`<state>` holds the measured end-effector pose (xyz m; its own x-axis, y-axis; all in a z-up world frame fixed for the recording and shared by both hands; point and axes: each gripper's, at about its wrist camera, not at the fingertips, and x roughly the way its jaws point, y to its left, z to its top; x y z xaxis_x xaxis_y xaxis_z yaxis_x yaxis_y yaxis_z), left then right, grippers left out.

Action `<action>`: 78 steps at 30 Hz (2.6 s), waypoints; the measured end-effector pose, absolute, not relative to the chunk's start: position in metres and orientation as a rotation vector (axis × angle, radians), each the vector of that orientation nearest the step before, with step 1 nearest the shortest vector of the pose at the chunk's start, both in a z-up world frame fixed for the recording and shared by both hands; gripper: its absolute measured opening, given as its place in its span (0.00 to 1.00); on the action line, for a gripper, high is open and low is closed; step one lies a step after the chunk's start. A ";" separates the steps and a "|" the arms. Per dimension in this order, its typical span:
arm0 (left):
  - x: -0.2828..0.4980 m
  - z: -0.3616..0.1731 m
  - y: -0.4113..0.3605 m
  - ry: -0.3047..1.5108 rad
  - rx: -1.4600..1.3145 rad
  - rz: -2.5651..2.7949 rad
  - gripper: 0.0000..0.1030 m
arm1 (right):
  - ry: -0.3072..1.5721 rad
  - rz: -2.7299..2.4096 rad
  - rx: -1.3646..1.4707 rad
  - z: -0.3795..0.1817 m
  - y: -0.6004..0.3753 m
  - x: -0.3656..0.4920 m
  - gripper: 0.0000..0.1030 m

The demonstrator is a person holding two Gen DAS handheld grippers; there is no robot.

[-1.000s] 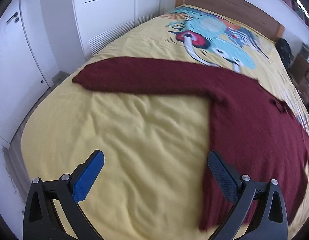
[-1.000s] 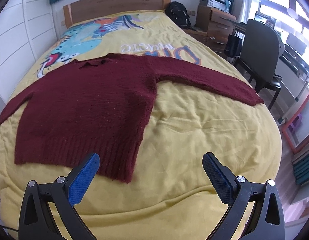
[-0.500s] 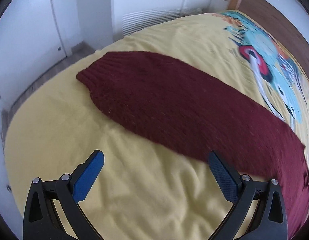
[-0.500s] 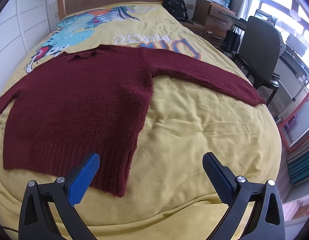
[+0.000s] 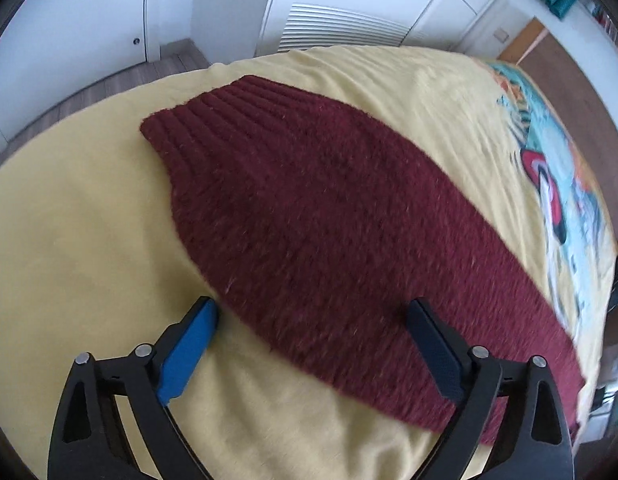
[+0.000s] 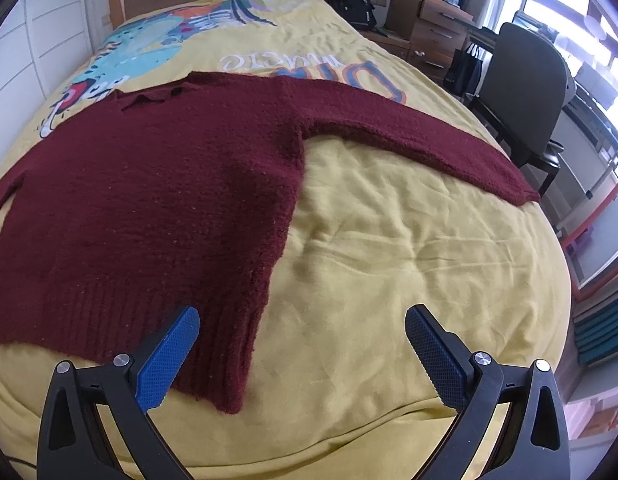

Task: Fold small clothes
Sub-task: 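Grasp the sweater sleeve cuff with the left gripper, then carry the held sleeve across the sweater body with the left gripper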

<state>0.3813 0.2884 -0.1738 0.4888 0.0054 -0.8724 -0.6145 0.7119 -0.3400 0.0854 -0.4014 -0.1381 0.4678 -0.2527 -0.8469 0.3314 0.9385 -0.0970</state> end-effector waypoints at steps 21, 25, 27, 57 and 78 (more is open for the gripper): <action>0.369 -0.146 0.343 0.800 -1.058 0.358 0.11 | 1.023 -0.355 0.129 -0.142 -0.407 0.084 1.00; 0.372 -0.131 0.339 0.771 -1.068 0.314 0.11 | 1.014 -0.351 0.131 -0.140 -0.408 0.081 1.00; 0.375 -0.125 0.334 0.761 -1.069 0.292 0.10 | 1.006 -0.350 0.134 -0.138 -0.409 0.079 1.00; 0.429 0.010 -0.022 0.854 -0.805 -0.362 0.10 | 0.906 -0.422 0.278 -0.133 -0.488 0.005 1.00; 0.345 -0.100 -0.144 1.186 -0.491 -0.380 0.30 | 0.898 -0.456 0.319 -0.138 -0.523 -0.020 1.00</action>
